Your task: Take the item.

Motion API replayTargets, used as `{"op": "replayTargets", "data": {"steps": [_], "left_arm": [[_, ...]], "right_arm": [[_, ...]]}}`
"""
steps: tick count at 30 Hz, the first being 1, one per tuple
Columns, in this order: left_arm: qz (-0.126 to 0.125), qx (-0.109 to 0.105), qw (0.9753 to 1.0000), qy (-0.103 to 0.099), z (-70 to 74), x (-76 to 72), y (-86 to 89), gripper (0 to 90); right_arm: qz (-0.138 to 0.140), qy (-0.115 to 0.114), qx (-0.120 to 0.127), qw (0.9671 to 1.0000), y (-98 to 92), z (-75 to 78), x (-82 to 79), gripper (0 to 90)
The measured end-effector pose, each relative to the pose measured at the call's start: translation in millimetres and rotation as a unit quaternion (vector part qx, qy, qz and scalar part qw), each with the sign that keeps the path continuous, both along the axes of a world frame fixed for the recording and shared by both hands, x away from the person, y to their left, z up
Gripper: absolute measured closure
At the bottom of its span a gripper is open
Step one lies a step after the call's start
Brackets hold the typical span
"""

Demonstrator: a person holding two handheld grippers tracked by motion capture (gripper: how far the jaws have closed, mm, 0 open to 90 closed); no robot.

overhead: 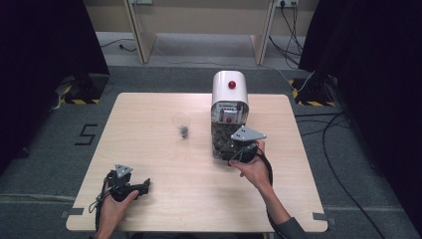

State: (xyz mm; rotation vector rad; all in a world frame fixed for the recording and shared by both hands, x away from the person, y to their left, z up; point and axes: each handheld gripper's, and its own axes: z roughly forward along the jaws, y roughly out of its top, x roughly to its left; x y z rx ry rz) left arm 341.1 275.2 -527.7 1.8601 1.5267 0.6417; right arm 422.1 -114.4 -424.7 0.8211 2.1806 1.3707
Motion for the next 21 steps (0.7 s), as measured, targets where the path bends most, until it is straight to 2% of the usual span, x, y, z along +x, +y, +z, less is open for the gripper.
{"op": "replayTargets", "data": {"steps": [12,20,21], "left_arm": [[0.000,0.000,1.0000,0.000,0.0,0.0,0.0,1.7],[0.000,0.001,1.0000,0.000,0.0,-0.1,0.1,1.7],[0.000,0.000,1.0000,0.000,0.0,-0.1,0.1,1.7]], "right_arm": [[-0.018,0.003,0.000,0.9998,-13.9,-14.0,-15.7,33.9],[-0.031,0.003,0.034,0.9989,-18.3,-22.3,-23.8,30.7],[-0.030,0.006,0.027,0.9992,-18.4,-23.5,-24.3,29.8]]}}
